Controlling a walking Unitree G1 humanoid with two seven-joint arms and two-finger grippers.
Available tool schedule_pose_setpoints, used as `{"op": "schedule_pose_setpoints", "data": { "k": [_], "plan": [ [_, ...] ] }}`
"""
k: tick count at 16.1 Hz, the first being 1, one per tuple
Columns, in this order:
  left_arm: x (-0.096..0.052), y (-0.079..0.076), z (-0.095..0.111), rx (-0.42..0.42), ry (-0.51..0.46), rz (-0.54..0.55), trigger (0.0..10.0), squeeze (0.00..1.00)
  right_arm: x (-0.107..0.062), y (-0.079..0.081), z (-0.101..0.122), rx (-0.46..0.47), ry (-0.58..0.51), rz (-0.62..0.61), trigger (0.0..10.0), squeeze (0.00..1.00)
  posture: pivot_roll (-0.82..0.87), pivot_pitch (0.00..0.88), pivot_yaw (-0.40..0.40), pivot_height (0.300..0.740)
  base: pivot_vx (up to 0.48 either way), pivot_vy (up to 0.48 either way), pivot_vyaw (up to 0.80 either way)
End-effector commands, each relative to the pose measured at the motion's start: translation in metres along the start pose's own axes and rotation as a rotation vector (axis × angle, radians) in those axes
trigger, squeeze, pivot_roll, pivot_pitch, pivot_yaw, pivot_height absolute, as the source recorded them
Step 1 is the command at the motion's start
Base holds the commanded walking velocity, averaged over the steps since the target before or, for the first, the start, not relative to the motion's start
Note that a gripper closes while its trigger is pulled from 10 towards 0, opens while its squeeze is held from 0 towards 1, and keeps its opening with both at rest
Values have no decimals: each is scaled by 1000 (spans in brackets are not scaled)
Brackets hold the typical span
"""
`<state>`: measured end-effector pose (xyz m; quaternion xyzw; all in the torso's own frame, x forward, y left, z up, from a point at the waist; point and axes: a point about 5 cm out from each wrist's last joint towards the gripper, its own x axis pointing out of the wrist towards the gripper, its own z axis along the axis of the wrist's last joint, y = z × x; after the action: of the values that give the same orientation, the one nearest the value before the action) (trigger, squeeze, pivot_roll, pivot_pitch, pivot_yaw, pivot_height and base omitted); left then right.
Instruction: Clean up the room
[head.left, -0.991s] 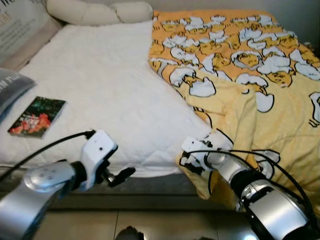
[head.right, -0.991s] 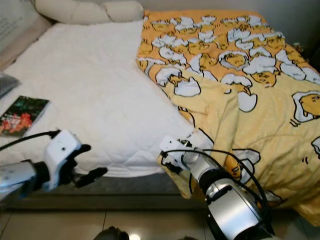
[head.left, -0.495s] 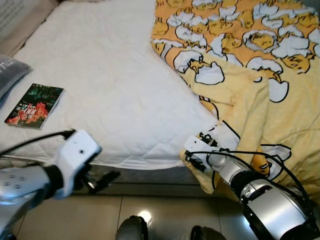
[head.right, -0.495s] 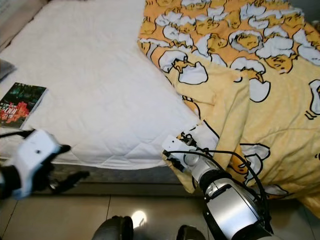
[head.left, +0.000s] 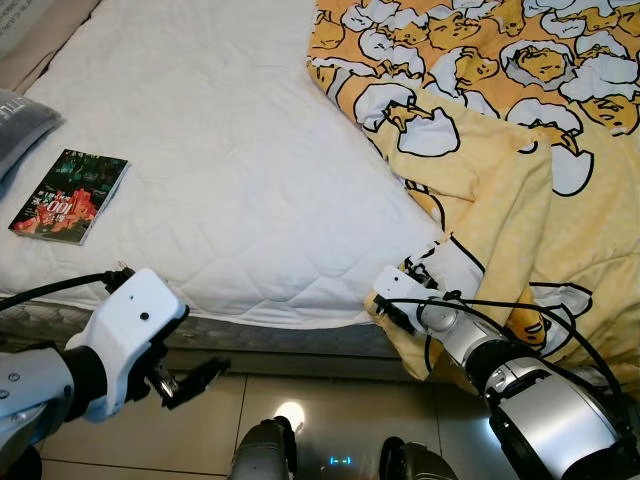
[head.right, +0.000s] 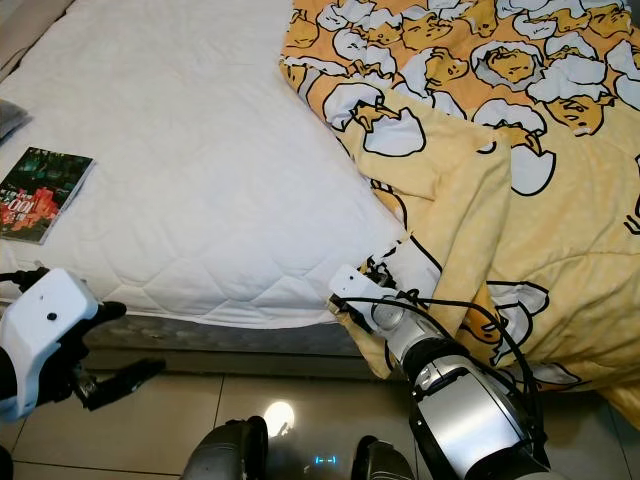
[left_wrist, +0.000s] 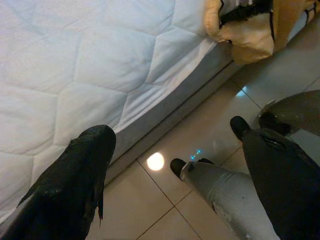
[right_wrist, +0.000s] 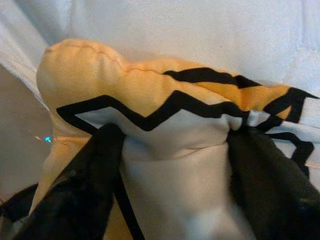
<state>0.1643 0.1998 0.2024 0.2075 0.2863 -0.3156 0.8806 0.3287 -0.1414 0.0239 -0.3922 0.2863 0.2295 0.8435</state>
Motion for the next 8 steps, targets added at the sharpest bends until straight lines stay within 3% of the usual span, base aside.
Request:
{"op": "schedule_pose_setpoints", "data": {
  "k": [1,8],
  "plan": [
    [-3,-2,0,2,4,4,10000,0,0,9,-8,33,29,46,0,0,408,234,74,740,0,0,0],
    [-5,-5,-1,-14,10,7,10000,0,-1,4,-7,130,9,61,0,0,418,236,57,740,0,0,0]
  ]
}}
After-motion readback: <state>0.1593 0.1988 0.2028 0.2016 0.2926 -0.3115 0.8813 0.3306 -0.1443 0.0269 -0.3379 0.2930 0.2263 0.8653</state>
